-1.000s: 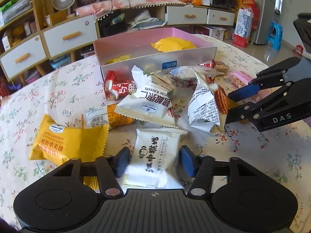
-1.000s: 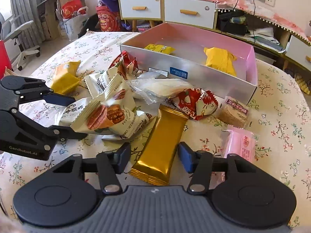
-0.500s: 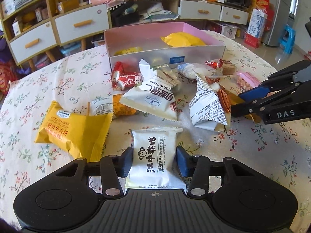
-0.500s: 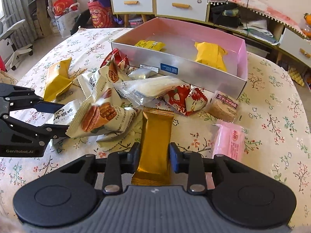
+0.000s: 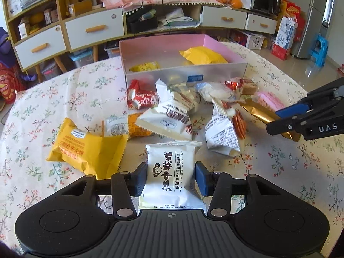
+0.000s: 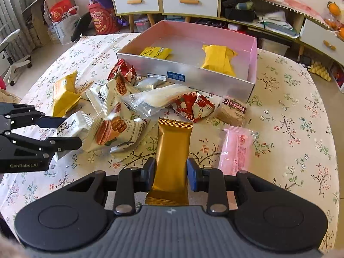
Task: Organize snacks
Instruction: 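Carry the white packet and gold bar into the pink box and release both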
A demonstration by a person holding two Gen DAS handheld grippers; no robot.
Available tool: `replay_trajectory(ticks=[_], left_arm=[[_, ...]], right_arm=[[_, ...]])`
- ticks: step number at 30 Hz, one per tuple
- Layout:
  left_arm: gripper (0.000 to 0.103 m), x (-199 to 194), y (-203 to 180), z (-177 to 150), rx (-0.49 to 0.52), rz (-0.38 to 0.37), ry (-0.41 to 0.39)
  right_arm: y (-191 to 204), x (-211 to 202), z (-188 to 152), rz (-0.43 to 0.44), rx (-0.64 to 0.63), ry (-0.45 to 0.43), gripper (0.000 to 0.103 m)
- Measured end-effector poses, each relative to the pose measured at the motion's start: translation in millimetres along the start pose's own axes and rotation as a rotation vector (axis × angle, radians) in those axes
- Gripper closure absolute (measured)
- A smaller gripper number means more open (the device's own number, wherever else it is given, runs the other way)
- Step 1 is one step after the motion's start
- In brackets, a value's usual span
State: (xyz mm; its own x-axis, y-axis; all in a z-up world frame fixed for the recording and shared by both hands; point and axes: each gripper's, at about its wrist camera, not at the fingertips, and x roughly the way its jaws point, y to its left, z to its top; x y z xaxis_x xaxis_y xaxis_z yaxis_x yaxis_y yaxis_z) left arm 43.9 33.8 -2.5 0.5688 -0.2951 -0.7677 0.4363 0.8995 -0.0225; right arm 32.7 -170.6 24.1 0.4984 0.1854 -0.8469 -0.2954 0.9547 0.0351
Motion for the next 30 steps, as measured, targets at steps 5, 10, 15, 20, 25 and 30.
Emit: replay_trajectory(ticks=[5, 10, 15, 20, 25, 30], left_arm=[[0.059, -6, -4, 8, 0.005, 0.000, -0.015], [0.059, -11, -8, 18, 0.008, -0.003, -0.035], [0.059, -14, -13, 33, 0.014, -0.001, -0.068], [0.059, -14, -17, 48, 0.017, 0.013, -0.095], [0.059, -9, -17, 63, -0.017, 0.019, -0.105], [0.059, 7, -15, 84, -0.060, 0.029, -0.097]], right_arm=[[0, -13, -1, 0.016, 0.010, -0.008, 0.074], [-3, -23, 4, 0.025, 0.014, -0.040, 0.074], [-10, -28, 14, 0.028, 0.042, -0.073, 0.074], [-15, -27, 25, 0.026, 0.059, -0.095, 0.074], [-20, -23, 39, 0.002, 0.082, -0.113, 0.074], [-32, -17, 55, 0.009, 0.132, -0.126, 0.074]])
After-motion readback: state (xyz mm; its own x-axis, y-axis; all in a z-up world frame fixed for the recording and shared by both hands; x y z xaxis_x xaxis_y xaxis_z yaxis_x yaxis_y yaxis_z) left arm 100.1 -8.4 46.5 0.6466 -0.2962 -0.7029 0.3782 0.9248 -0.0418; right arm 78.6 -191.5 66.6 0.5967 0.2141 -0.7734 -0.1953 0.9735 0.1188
